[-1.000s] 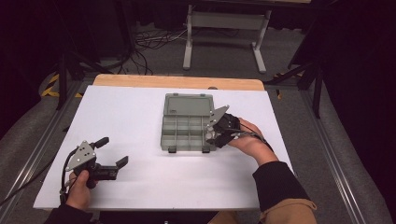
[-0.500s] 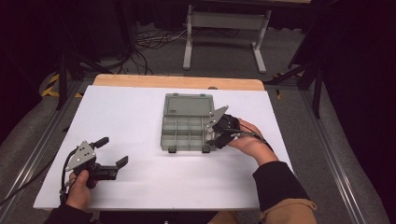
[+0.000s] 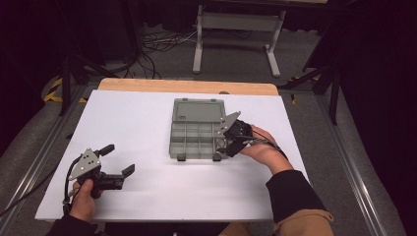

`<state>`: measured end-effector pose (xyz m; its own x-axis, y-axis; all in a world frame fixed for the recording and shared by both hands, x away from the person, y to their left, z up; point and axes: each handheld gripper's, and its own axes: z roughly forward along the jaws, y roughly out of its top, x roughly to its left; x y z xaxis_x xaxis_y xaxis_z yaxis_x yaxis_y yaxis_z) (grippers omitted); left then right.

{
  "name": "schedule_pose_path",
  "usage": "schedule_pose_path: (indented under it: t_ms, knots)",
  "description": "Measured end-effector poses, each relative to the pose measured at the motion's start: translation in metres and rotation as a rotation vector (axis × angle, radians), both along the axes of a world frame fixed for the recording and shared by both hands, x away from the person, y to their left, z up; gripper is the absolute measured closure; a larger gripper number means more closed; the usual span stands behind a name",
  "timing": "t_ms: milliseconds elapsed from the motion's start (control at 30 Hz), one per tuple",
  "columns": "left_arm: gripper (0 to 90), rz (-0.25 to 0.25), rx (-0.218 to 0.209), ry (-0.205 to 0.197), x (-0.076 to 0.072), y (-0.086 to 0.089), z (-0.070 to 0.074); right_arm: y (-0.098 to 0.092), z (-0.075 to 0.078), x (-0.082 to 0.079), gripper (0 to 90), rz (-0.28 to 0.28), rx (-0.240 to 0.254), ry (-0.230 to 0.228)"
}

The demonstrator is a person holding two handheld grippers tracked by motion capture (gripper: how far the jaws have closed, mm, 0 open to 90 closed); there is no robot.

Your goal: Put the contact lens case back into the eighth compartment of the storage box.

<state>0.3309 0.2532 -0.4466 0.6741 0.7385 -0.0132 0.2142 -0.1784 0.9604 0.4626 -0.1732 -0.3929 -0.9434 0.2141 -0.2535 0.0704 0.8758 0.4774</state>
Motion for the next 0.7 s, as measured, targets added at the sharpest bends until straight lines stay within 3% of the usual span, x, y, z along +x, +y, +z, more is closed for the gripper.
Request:
schedule_pose_path:
  t_ms: [333, 700]
  knots:
    - [0.5, -0.001, 0.002, -0.002, 0.0, 0.001, 0.0, -0.001, 0.006, 0.0, 10.3, -0.015, 0.068, -0.001]
    - [0.5, -0.001, 0.001, -0.001, 0.0, 0.0, 0.0, -0.008, 0.024, -0.011, 6.2, -0.06, 0.16, -0.024]
